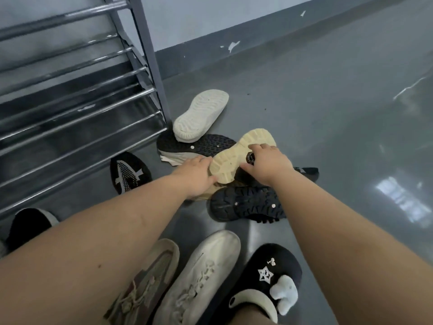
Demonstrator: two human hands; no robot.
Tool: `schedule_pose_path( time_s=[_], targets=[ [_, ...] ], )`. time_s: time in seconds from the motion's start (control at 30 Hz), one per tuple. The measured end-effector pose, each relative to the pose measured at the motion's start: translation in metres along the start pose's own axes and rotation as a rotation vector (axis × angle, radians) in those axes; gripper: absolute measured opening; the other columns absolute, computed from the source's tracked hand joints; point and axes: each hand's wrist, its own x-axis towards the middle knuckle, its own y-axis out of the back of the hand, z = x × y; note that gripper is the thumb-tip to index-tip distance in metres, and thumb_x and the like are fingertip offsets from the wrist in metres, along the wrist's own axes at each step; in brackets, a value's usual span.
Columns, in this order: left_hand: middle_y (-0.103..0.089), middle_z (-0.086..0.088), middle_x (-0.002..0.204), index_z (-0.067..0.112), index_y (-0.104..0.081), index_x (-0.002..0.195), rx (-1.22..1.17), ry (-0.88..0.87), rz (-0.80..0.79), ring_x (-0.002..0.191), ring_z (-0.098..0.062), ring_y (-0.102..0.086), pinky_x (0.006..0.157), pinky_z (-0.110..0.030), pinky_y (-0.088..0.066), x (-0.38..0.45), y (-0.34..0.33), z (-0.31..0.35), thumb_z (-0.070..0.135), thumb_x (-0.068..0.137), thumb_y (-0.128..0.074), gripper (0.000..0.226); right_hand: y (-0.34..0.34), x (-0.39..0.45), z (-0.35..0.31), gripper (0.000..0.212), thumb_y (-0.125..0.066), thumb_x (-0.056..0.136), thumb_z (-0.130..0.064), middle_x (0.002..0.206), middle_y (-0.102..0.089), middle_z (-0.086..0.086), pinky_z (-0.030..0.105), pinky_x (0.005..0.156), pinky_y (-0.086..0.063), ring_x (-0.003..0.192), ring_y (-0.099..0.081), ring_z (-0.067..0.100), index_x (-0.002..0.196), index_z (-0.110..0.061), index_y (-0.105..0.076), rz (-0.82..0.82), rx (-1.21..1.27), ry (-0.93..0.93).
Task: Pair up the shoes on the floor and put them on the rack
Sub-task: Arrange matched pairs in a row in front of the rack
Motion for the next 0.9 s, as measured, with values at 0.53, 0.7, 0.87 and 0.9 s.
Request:
schedule_pose_path(
  time_s=[0.53, 0.7, 0.87, 0.9],
  targets=[
    [-0.058, -0.008, 0.127, 0.010, -0.046, 0.133, -0.712, 0.281, 0.045, 0.118, -0.027, -0.054, 0.103, -0.035, -0.041, 0.051, -0.030, 0.010, 0.027, 0.089, -0.061, 0.049, -0.017, 0.064, -0.011, 0.060, -0.047, 0.096, -0.044, 0.156, -0.027, -0.001, 0.043, 0.113, -0.029, 0.143, -0.020, 0.023, 0.149, -0.025, -0.027, -0.083, -0.006, 0.153],
    [-0.061, -0.009, 0.123, 0.007, -0.051, 0.128, -0.784, 0.259, 0.095, 0.113, -0.025, -0.057, 0.101, -0.036, -0.044, 0.052, -0.031, 0.007, 0.020, 0.084, -0.068, 0.049, -0.017, 0.068, -0.015, 0.059, -0.049, 0.094, -0.045, 0.150, -0.038, -0.001, 0.041, 0.108, -0.032, 0.141, -0.024, 0.022, 0.147, -0.026, -0.032, -0.118, 0.003, 0.150],
    [-0.059, -0.003, 0.113, 0.010, -0.049, 0.129, -0.767, 0.194, 0.141, 0.105, -0.019, -0.056, 0.097, -0.032, -0.045, 0.038, -0.025, -0.001, 0.014, 0.085, -0.067, 0.047, -0.008, 0.063, -0.019, 0.058, -0.046, 0.092, -0.055, 0.146, -0.044, -0.001, 0.043, 0.114, -0.017, 0.139, -0.023, 0.025, 0.143, -0.029, -0.039, -0.114, -0.173, 0.203],
    [-0.058, -0.002, 0.114, 0.011, -0.049, 0.129, -0.713, 0.166, 0.157, 0.105, -0.017, -0.055, 0.097, -0.031, -0.044, 0.034, -0.021, -0.005, 0.016, 0.085, -0.067, 0.048, -0.007, 0.061, -0.021, 0.061, -0.043, 0.092, -0.057, 0.150, -0.040, -0.001, 0.045, 0.116, -0.009, 0.143, -0.017, 0.025, 0.146, -0.029, -0.034, -0.114, -0.209, 0.221]
  ],
)
